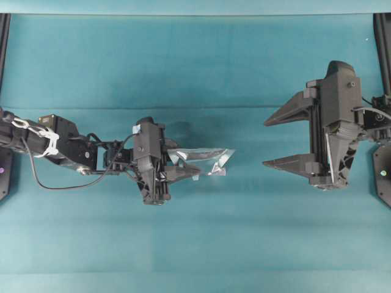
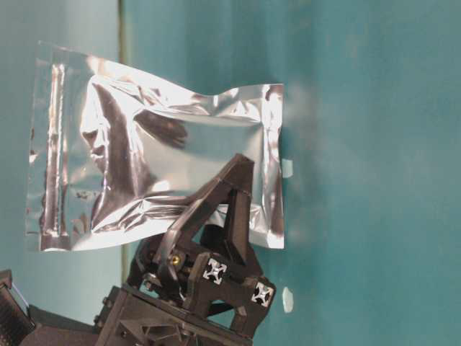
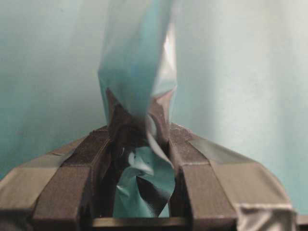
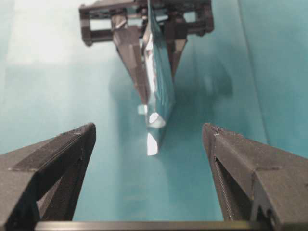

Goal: Hand over the silver zip bag and make it stand upright.

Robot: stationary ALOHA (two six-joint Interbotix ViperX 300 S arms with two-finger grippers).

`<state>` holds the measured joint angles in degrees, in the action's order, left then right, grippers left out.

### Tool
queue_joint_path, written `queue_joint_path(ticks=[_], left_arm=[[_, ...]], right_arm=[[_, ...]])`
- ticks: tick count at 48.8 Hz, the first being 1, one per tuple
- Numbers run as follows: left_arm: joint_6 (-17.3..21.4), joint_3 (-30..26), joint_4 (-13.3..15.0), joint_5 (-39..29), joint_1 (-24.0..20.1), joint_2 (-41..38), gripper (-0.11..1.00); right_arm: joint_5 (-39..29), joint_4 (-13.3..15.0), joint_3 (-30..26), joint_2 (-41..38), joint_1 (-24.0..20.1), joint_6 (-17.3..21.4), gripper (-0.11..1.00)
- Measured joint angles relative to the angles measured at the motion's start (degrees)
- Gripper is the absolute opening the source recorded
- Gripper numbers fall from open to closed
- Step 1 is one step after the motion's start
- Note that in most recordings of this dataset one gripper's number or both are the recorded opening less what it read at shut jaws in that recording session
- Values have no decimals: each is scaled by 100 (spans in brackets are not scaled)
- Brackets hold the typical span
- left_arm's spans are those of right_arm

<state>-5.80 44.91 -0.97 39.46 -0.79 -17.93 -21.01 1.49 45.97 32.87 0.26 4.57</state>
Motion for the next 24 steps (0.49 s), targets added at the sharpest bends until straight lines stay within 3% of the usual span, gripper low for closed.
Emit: queue_joint_path(ticks=[24], left_arm=[[0, 0, -9, 0, 0, 0, 30]], right_arm=[[9, -9, 26, 0, 0, 0, 96]])
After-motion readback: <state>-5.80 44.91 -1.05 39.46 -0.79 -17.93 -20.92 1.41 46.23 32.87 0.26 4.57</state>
